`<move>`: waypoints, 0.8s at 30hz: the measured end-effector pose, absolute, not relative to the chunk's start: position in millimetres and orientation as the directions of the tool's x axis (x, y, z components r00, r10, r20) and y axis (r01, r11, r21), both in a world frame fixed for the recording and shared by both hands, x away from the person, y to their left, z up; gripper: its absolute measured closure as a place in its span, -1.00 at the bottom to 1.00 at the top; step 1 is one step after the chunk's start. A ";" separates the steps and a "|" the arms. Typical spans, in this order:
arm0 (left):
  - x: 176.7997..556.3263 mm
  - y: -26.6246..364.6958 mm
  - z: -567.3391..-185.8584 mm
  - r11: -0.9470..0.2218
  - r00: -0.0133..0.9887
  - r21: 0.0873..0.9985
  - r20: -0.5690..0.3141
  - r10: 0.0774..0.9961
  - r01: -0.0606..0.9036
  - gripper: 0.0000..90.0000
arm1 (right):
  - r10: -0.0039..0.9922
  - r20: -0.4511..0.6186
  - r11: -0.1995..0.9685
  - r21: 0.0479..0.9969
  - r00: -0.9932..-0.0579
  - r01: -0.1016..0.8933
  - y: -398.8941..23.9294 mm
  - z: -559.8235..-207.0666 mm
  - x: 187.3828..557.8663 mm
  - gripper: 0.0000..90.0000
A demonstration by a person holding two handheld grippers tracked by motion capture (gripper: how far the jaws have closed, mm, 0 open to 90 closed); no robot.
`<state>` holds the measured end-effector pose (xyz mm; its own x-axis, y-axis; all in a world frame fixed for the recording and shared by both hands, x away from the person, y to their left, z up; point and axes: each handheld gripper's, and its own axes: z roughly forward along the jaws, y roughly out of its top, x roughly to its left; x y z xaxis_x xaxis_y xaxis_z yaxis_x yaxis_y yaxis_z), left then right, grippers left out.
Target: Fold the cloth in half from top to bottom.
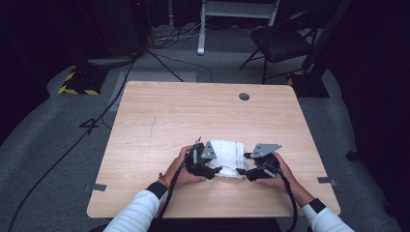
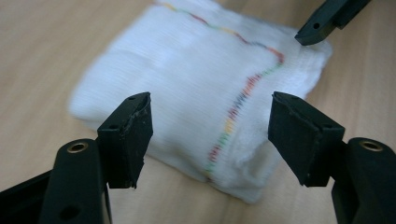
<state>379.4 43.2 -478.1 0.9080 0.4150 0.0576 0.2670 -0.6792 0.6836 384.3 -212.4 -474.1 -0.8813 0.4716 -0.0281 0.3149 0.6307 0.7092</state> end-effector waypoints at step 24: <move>423.1 74.4 -501.6 -0.593 0.833 0.697 -0.013 0.553 0.404 -0.47 | 0.508 -0.025 0.633 0.689 -0.861 0.354 -193.8 -493.2 426.5 -0.35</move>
<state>423.1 74.4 -501.6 0.8333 0.5526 -0.0125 0.4038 -0.5931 0.6965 426.5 -193.8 -493.2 -0.8608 0.5083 -0.0247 0.3540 0.6329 0.6885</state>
